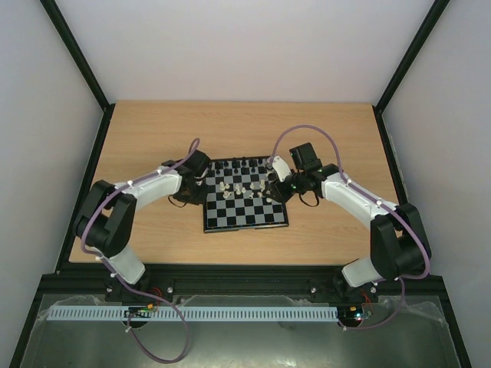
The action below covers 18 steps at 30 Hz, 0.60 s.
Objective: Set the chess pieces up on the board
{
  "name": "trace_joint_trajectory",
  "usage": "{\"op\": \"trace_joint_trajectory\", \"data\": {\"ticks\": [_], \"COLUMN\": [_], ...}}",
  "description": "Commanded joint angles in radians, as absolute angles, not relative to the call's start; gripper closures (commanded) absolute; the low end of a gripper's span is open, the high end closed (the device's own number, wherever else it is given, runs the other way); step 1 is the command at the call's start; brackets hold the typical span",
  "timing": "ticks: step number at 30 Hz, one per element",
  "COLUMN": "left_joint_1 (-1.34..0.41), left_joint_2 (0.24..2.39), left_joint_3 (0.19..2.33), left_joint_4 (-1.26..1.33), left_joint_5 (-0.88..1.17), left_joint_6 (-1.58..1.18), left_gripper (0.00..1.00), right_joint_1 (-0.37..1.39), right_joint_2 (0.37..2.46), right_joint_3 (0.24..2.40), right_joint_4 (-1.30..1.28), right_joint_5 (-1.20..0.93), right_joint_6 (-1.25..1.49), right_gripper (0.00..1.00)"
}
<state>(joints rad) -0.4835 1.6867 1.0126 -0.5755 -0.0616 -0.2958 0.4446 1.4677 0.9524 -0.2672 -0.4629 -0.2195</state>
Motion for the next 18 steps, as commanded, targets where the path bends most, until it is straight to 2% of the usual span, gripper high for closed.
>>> {"op": "trace_joint_trajectory", "data": {"ticks": [1, 8, 18], "left_joint_1": [-0.522, -0.669, -0.806], "left_joint_2": [1.591, 1.502, 1.566], "left_joint_3": [1.049, 1.077, 1.100], "left_joint_4": [-0.648, -0.659, -0.638], "left_joint_5": [-0.118, 0.003, 0.075], "left_joint_6": [-0.295, -0.193, -0.155], "left_gripper": [0.94, 0.96, 0.96], "right_joint_1": [0.443, 0.440, 0.397], "right_joint_2": [1.483, 1.494, 1.486], "right_joint_3": [0.943, 0.950, 0.949], "right_joint_4": [-0.279, -0.267, -0.243], "right_joint_5": [-0.461, -0.409, -0.362], "right_joint_6": [-0.218, -0.203, -0.156], "right_gripper": [0.67, 0.68, 0.68]}}
